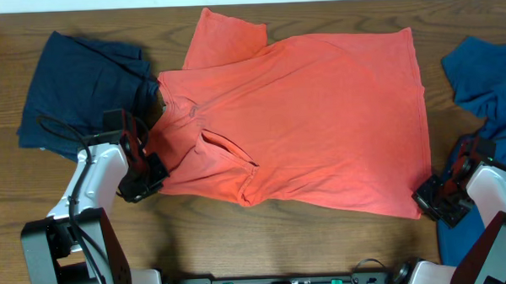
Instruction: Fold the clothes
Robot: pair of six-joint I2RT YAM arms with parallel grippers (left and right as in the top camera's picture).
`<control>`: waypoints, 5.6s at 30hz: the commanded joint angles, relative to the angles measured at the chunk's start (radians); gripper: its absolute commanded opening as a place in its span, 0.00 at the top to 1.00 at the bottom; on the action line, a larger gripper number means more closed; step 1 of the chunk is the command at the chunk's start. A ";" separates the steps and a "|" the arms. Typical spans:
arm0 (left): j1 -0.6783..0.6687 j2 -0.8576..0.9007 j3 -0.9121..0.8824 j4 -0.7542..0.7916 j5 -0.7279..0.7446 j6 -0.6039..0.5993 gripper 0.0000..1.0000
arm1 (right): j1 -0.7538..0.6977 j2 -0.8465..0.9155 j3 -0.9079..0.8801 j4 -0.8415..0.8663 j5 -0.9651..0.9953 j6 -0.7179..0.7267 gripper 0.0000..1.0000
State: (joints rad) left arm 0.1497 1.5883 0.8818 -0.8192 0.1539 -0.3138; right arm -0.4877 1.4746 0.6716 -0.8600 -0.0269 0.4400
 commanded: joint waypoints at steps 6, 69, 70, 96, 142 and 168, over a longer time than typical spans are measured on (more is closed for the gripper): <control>0.008 -0.094 0.060 -0.108 -0.017 0.029 0.94 | -0.061 -0.041 0.200 -0.190 0.007 -0.030 0.99; -0.025 -0.073 0.059 0.407 -0.080 0.024 0.94 | 0.064 0.130 0.282 0.505 -0.366 -0.038 0.99; -0.025 -0.073 0.059 0.407 -0.080 0.024 0.94 | 0.064 0.130 0.282 0.504 -0.366 -0.048 0.99; -0.025 -0.072 0.000 0.175 -0.088 0.032 0.55 | 0.024 0.131 0.275 0.118 -0.124 -0.040 0.30; 0.006 -0.083 -0.015 0.040 -0.016 0.052 0.71 | -0.030 -0.047 0.228 0.105 -0.259 -0.071 0.71; -0.073 -0.083 -0.013 0.097 0.172 0.105 0.90 | 0.078 0.177 0.193 0.455 -0.335 0.066 0.99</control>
State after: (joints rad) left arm 0.0902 1.5146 0.8478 -0.7242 0.3141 -0.2276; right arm -0.4129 1.6539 0.8673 -0.4492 -0.2665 0.5144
